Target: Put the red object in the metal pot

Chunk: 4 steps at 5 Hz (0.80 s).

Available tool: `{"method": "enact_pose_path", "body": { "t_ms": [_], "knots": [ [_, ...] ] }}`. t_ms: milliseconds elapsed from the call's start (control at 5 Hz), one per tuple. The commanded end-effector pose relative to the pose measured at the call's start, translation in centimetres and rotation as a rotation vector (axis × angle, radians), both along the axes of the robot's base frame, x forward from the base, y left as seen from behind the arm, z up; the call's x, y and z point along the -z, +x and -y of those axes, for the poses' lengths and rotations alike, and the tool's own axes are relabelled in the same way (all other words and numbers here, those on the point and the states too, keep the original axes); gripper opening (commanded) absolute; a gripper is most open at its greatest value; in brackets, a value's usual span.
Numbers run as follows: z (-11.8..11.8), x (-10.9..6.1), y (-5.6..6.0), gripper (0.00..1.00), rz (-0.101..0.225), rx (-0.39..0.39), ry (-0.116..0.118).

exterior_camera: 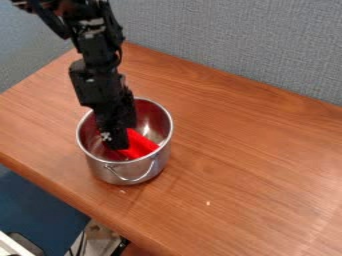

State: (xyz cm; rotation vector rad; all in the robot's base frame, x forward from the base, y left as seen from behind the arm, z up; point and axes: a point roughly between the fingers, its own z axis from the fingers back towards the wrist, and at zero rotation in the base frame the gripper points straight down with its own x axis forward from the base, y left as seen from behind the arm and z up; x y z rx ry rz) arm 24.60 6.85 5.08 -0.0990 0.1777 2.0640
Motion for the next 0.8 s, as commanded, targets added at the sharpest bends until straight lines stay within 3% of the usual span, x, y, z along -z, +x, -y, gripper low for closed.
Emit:
{"method": "enact_pose_path", "body": {
  "t_ms": [0,200,400,600],
  "knots": [
    [-0.8,-0.4,0.7,1.00,0.076,-0.048,0.037],
    [-1.5,-0.1,0.6,1.00,0.126,-0.078,0.067],
    [-0.1,-1.7,0.2,1.00,0.107,-0.236,0.081],
    [1.5,-4.6,0.2,1.00,0.085,-0.379,0.078]
  ]
}}
